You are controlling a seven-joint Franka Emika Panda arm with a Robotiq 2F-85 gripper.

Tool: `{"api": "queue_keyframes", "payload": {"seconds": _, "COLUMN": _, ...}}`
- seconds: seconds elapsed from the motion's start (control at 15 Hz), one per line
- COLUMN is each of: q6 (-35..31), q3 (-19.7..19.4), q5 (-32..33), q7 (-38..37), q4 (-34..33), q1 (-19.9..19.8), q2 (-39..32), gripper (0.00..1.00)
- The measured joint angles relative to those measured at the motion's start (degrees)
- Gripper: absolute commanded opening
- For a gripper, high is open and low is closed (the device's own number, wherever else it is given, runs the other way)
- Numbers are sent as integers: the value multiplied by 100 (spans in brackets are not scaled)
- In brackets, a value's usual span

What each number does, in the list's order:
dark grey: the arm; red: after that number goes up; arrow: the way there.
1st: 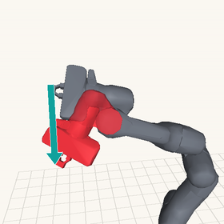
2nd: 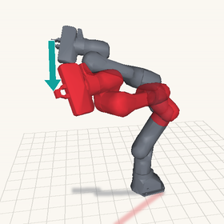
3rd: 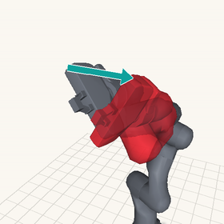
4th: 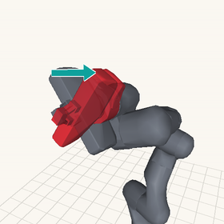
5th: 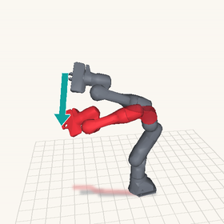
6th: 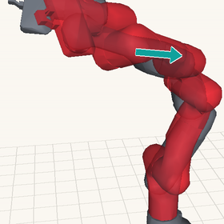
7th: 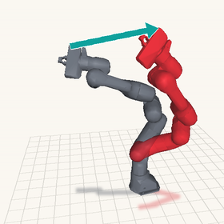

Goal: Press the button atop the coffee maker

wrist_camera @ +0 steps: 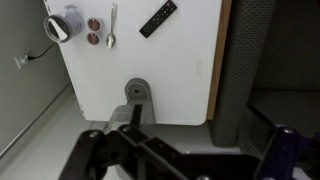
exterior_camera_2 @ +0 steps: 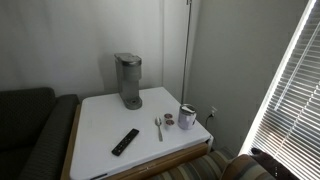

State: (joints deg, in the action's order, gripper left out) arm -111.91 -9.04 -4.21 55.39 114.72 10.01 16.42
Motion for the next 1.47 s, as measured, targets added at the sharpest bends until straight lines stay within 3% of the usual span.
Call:
{"api": "queue_keyframes", "payload": {"seconds": 0.6, "q6": -1691, "q3": 529, "q5": -3, "q7": 19, "q4": -617, "q1": -13, "q2": -1153, "gripper": 100}}
{"api": "queue_keyframes", "payload": {"seconds": 0.93, "q6": -1574, "q3": 764, "q5": 21, "q7": 67, "q4": -1530, "q1": -108, "q2": -2163, "gripper": 100}}
{"api": "queue_keyframes", "payload": {"seconds": 1.13, "q6": -1008, "q3": 919, "q5": 43, "q7": 196, "q4": -2117, "q1": -244, "q2": -2664, "gripper": 100}}
{"api": "queue_keyframes", "payload": {"seconds": 1.47, "q6": -729, "q3": 998, "q5": 43, "q7": 246, "q4": -2391, "q1": -329, "q2": -2811, "gripper": 100}}
